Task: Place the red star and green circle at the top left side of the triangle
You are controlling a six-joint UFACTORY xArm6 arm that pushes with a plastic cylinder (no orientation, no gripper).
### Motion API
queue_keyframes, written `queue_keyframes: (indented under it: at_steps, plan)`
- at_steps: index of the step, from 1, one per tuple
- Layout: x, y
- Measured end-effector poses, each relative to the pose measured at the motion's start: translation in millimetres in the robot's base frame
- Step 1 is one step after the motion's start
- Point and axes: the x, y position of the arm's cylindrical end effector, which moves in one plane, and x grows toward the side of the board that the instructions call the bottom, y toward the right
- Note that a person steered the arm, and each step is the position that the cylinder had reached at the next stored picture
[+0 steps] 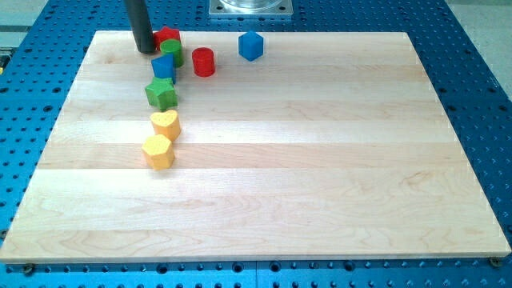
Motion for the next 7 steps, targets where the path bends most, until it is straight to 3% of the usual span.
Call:
queue_keyframes:
  at_steps: [1,2,3,4,7]
  plan:
    - [-30.7,26.1]
    - [-30.1,72.1]
    - [-28.8,159.8]
    - [-19.2,186.2]
    - [9.2,58.0]
